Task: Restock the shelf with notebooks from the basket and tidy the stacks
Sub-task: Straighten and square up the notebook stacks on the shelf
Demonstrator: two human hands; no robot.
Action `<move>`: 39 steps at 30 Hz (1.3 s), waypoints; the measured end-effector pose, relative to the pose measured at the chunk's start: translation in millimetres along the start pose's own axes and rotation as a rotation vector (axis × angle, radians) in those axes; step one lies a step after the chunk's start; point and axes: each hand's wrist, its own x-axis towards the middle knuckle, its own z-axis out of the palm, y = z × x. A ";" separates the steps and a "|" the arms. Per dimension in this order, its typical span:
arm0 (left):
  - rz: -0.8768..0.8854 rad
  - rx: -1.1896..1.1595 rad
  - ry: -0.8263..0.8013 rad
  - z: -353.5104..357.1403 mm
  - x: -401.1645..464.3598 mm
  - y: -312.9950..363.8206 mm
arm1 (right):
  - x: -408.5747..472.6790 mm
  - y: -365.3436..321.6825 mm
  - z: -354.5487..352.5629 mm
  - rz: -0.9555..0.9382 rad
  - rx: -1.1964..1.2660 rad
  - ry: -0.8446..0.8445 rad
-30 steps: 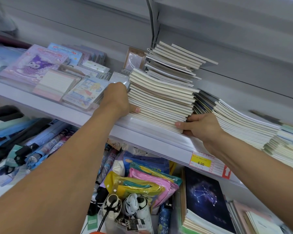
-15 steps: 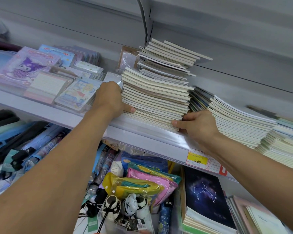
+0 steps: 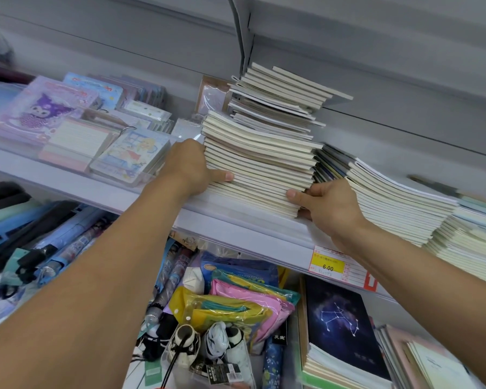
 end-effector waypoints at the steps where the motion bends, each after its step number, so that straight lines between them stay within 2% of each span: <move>1: 0.009 -0.013 -0.015 0.6 1.1 -1.0 | 0.7 0.3 0.2 -0.008 -0.005 0.003; 9: -0.003 0.019 0.006 -1.6 3.9 -1.5 | 2.1 -1.0 -3.8 0.083 0.107 -0.037; 13: -0.021 -0.048 0.045 0.5 0.4 -1.5 | -0.9 -10.6 -5.5 0.169 0.243 -0.001; 18: -0.022 0.054 0.026 1.8 2.0 2.5 | 0.0 -16.5 -8.3 0.258 0.343 0.011; 22: 0.012 0.025 -0.043 2.7 2.3 0.4 | -0.5 -6.5 -9.3 0.143 0.169 -0.067; 28: -0.012 -0.222 -0.016 8.5 3.3 -2.1 | 0.2 -14.3 -2.0 0.086 0.177 -0.063; 33: -0.023 -0.182 0.010 8.2 5.5 -3.9 | 3.3 -7.3 2.8 0.086 0.163 -0.006; 39: -0.009 -0.161 -0.007 8.7 6.9 -8.1 | 4.9 -1.0 5.9 -0.033 0.040 0.016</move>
